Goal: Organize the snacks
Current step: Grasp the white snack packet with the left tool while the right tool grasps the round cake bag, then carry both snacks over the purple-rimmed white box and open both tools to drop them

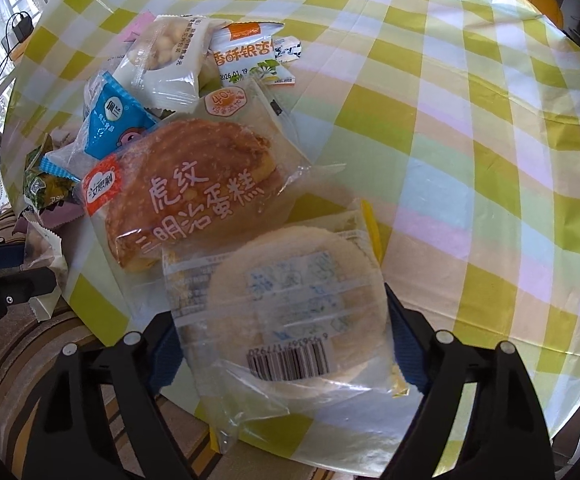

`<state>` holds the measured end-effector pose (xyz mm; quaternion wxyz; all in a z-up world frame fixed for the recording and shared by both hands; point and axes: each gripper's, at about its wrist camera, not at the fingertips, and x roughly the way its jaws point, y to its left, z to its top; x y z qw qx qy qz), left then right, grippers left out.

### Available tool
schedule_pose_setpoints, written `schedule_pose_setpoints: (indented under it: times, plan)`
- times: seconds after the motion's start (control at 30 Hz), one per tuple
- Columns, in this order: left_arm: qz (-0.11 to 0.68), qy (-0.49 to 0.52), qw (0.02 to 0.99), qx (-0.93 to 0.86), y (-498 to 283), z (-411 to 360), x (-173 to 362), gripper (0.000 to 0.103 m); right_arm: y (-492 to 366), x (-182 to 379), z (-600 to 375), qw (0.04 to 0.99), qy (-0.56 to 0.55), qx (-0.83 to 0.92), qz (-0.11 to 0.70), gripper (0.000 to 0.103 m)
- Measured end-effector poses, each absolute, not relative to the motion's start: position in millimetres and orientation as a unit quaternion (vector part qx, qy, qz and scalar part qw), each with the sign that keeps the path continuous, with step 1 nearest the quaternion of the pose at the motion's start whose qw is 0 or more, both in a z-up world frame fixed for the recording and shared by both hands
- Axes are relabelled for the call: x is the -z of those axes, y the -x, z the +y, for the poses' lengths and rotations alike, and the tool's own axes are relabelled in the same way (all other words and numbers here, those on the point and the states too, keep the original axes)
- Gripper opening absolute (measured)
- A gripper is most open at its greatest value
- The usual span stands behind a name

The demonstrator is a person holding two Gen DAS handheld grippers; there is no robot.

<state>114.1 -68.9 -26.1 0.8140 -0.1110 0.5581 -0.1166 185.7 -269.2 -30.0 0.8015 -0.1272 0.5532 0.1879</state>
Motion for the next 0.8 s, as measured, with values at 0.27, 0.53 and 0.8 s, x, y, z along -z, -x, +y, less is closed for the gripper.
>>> schedule_pose_setpoints:
  times: [0.27,0.53,0.8]
  plan:
    - [0.541,0.108,0.826,0.117,-108,-66,16,0.033,-170,7,-292,0.826,0.079,-0.161,0.535,0.072]
    - [0.518,0.103,0.841,0.114,-98,-66,0,0.033,-157,-15,-311,0.846,0.048,-0.14,0.512,0.071]
    - [0.489,0.095,0.857,0.131,-88,-80,-20,0.033,-137,-32,-337,0.862,0.012,-0.115,0.493,0.071]
